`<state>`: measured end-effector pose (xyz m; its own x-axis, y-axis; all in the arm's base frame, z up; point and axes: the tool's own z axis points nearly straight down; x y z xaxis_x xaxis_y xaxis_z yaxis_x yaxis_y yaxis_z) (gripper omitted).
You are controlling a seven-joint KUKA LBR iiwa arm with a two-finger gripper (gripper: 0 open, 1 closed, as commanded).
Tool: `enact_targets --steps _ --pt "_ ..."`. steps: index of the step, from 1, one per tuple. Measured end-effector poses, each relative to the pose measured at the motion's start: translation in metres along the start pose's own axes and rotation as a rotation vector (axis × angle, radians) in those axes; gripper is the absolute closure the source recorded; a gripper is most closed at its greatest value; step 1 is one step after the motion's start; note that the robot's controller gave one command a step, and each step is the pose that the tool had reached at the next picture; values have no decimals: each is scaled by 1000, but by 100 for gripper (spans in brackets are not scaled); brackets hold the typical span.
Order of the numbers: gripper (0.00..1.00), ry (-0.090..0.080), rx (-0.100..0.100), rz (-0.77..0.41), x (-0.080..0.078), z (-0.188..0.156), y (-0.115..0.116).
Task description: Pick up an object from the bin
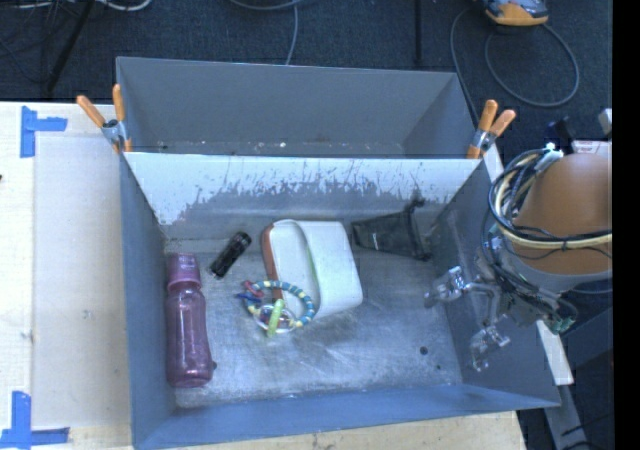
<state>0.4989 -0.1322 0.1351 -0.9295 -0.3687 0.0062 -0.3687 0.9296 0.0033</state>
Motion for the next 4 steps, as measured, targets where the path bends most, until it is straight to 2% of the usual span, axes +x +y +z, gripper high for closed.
enact_targets --steps 1,2,3,4 --pt "100 -8 3 -110 -101 -52 -11" --pt "100 -8 3 -108 -101 -52 -11" --pt "100 -7 6 -180 -108 -47 7" --pt "100 -2 -2 -266 -108 -91 26"
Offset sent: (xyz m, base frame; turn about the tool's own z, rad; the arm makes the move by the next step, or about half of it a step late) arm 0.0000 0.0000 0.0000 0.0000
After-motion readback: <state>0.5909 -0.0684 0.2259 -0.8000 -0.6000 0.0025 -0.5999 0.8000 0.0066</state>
